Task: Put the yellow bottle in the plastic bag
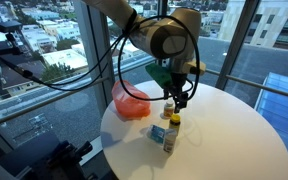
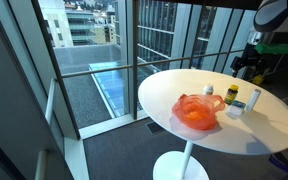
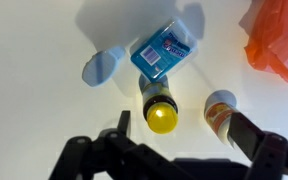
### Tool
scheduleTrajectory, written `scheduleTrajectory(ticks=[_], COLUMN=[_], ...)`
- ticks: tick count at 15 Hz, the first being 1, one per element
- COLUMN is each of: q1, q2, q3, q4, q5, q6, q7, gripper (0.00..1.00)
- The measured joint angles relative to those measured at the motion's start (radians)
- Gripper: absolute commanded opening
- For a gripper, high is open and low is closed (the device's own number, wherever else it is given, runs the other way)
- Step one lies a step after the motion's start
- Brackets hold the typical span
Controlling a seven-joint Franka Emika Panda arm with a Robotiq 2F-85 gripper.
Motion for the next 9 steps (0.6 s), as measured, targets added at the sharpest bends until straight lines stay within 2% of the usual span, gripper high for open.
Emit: scheduleTrajectory(ticks=[9], q1=[-0.008], q2=[0.124], q3=[0.0], q4=[0.003], q5=[0.01], q6=[0.137], q7=[-0.032], gripper=[1.0])
